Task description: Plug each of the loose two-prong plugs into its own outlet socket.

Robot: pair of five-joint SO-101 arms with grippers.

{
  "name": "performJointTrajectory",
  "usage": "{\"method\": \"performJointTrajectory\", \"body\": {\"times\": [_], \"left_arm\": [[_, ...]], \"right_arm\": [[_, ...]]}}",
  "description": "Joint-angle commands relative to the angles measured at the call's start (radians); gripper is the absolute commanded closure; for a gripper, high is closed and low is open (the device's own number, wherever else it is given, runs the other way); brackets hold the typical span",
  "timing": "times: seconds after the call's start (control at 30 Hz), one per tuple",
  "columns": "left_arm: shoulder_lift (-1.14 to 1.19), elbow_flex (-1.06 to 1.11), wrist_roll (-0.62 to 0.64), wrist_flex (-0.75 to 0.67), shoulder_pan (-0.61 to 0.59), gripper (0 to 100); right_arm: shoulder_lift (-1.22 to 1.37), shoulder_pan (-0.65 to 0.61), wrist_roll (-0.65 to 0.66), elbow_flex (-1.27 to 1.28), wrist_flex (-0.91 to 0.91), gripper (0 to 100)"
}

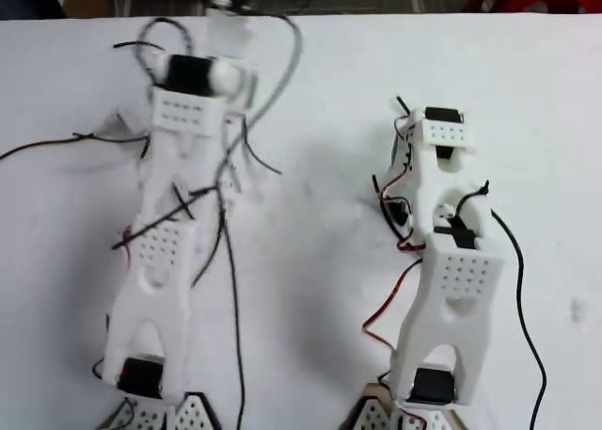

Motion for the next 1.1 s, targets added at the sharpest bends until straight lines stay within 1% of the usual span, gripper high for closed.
{"method": "performJointTrajectory", "body": {"times": [0.0,0.1,0.27,0.37,0.47,0.63,0.7,0.87,0.97,1.07], "left_arm": [[-0.058,-0.009,-0.083,0.003,-0.099,98],[-0.096,-0.005,-0.127,0.006,-0.156,98],[-0.220,0.002,-0.133,0.008,-0.248,98],[-0.323,0.114,-0.140,0.008,-0.294,98],[-0.467,0.381,-0.146,0.008,-0.326,98],[-0.806,0.973,-0.149,-0.002,-0.352,98],[-0.928,1.181,-0.166,-0.028,-0.364,98],[-1.127,1.593,-0.353,-0.143,-0.432,98],[-1.184,1.798,-0.433,-0.212,-0.475,98],[-1.201,2.001,-0.554,-0.321,-0.493,98]], "right_arm": [[0.010,-0.021,-0.011,-0.009,-0.018,57.7],[0.012,-0.028,-0.011,-0.009,-0.018,57.7],[0.012,-0.039,-0.008,-0.011,-0.019,57.7],[0.012,-0.039,-0.008,-0.011,-0.019,57.7],[0.012,-0.039,-0.009,-0.011,-0.019,57.7],[0.012,-0.041,-0.011,-0.011,-0.019,57.7],[0.012,-0.041,-0.011,-0.011,-0.019,57.7],[0.012,-0.041,-0.011,-0.009,-0.019,57.7],[0.012,-0.041,-0.009,-0.008,-0.016,57.7],[0.012,-0.041,-0.008,-0.006,-0.016,57.7]]}}
